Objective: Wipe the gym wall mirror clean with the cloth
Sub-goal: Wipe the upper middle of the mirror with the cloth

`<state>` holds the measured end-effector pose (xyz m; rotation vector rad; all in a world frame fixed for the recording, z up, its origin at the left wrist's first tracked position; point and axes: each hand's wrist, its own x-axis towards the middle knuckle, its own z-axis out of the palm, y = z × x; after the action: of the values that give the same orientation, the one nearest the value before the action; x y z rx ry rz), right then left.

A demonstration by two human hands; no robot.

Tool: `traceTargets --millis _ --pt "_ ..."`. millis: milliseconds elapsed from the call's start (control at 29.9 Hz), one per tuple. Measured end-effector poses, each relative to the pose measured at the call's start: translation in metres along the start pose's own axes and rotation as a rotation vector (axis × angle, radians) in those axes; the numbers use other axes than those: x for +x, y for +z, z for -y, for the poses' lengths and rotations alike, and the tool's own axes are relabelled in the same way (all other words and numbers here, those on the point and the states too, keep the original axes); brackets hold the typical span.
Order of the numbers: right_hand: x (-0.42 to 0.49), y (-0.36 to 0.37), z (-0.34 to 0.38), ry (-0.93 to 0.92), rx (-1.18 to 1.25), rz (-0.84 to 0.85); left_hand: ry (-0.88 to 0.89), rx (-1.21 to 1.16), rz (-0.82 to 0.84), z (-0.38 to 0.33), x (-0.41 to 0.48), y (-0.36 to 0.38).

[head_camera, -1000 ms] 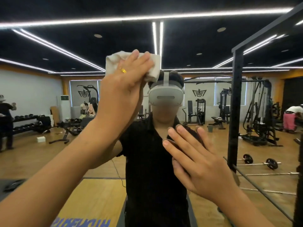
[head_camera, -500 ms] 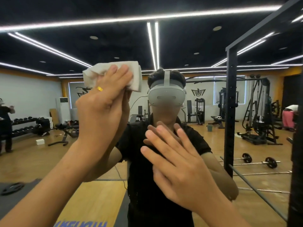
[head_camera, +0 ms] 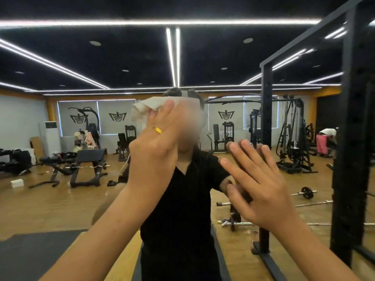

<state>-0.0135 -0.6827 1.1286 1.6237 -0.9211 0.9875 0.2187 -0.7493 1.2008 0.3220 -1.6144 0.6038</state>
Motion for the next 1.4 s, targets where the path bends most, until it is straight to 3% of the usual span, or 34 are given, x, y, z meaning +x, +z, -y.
traceTargets --millis 535,735,903,1103,1404 --pt "0.000 0.000 -0.004 -0.039 -0.029 -0.026 0.037 0.087 -0.008 -0.004 0.007 0.003" --pt "0.003 -0.013 -0.011 -0.100 -0.027 0.077 -0.036 0.059 0.016 -0.018 0.027 0.009" --pt "0.004 -0.043 -0.065 -0.200 -0.116 0.190 -0.105 0.056 0.019 -0.032 0.063 0.020" --pt "0.005 -0.041 -0.076 -0.248 -0.111 0.146 -0.165 0.058 -0.023 -0.058 0.116 0.044" --pt "0.004 -0.041 -0.078 -0.248 -0.102 0.126 -0.116 0.096 0.090 -0.078 0.032 0.037"
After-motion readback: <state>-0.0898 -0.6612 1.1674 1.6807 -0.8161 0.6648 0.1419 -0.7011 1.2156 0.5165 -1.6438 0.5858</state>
